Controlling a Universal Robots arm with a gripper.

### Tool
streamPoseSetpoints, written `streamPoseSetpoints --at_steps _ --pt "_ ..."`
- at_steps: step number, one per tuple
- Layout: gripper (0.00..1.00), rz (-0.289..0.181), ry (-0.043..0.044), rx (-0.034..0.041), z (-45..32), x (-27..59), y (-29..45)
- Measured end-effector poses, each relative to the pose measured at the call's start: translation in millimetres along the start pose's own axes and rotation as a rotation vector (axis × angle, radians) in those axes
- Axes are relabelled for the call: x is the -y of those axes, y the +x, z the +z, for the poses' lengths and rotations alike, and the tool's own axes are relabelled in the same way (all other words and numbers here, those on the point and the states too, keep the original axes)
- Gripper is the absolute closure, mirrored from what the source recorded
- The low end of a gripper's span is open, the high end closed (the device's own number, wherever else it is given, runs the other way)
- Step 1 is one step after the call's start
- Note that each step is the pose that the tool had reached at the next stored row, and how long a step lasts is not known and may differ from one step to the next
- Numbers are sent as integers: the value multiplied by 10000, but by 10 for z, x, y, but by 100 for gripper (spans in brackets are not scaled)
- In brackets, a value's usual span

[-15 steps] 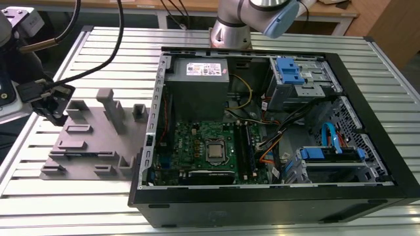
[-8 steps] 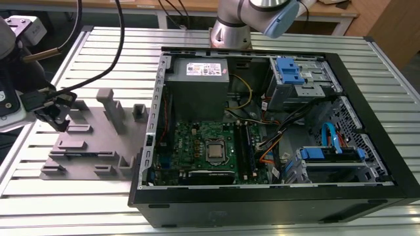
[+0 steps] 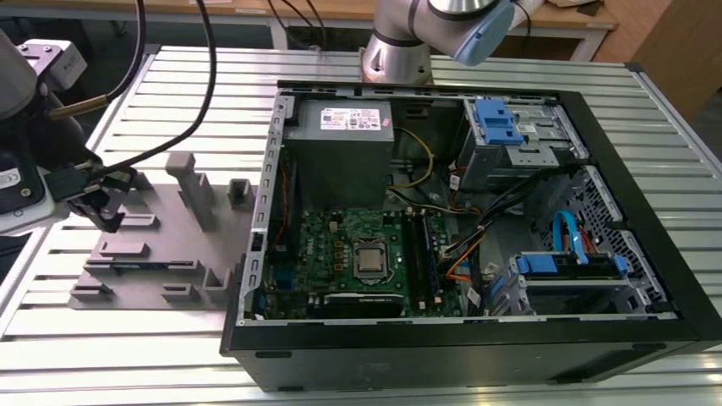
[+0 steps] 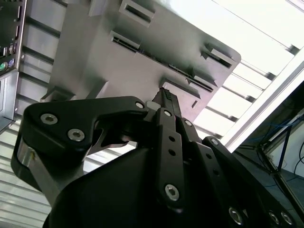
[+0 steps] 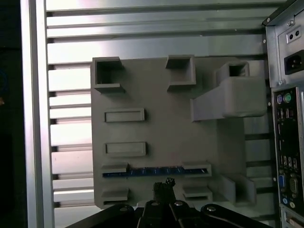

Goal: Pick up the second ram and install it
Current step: 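Reach for the second ram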

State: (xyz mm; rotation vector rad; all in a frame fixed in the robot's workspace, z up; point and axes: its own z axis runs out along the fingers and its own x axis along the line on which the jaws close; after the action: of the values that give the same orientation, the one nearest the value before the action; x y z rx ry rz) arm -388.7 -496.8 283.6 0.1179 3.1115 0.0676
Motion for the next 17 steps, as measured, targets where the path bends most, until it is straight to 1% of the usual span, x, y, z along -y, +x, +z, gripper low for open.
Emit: streamPoseSetpoints --at_steps 17 --pt "93 0 0 0 179 10 4"
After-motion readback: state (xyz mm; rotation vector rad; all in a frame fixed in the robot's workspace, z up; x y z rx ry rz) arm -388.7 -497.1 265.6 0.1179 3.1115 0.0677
